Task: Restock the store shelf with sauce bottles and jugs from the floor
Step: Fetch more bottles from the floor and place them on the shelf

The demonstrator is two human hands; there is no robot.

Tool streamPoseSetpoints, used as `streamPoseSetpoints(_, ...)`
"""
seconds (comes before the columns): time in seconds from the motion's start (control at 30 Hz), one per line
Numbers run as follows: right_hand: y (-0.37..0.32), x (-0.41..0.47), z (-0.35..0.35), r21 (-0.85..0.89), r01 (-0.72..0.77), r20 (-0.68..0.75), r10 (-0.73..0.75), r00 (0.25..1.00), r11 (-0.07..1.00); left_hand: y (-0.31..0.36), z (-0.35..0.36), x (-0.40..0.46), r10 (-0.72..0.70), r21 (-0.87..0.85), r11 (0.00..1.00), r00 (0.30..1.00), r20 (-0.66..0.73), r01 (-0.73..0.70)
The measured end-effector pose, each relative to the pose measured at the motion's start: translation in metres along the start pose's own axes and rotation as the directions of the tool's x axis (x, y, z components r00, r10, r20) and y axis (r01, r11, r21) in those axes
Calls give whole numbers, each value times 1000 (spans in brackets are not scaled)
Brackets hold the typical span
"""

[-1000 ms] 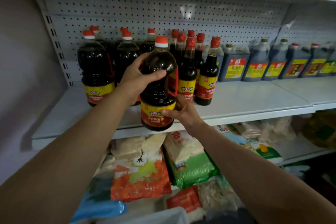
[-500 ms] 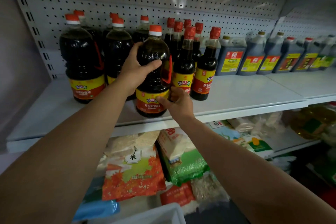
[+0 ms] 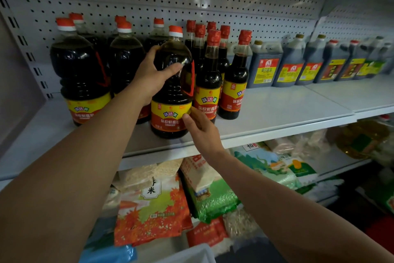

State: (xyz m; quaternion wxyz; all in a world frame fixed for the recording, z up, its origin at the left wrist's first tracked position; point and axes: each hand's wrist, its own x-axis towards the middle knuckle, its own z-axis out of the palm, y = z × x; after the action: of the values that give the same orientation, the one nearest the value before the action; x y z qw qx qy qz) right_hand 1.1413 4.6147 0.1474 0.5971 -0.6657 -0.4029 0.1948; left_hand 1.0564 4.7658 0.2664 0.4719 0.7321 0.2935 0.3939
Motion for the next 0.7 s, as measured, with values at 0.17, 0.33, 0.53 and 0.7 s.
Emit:
streamPoseSetpoints(0.17, 4, -3, 8, 117, -64, 106, 52, 993, 991, -4, -4, -1, 5, -33, 999, 1000, -5, -5)
streamPoseSetpoints(0.33, 2, 12, 21, 107, -79, 118, 66, 991, 991, -12, -7, -9, 3, -13, 1000, 999, -47, -4)
streamPoseSetpoints(0.53, 4, 16, 28, 3, -34, 34, 34, 999, 999, 13, -9, -5, -68, 160, 984, 997, -36, 73)
streamPoseSetpoints(0.7, -1, 19, 35, -40, -97, 4, 97, 995, 994, 21, -12, -3, -128, 259, 957, 992, -19, 129)
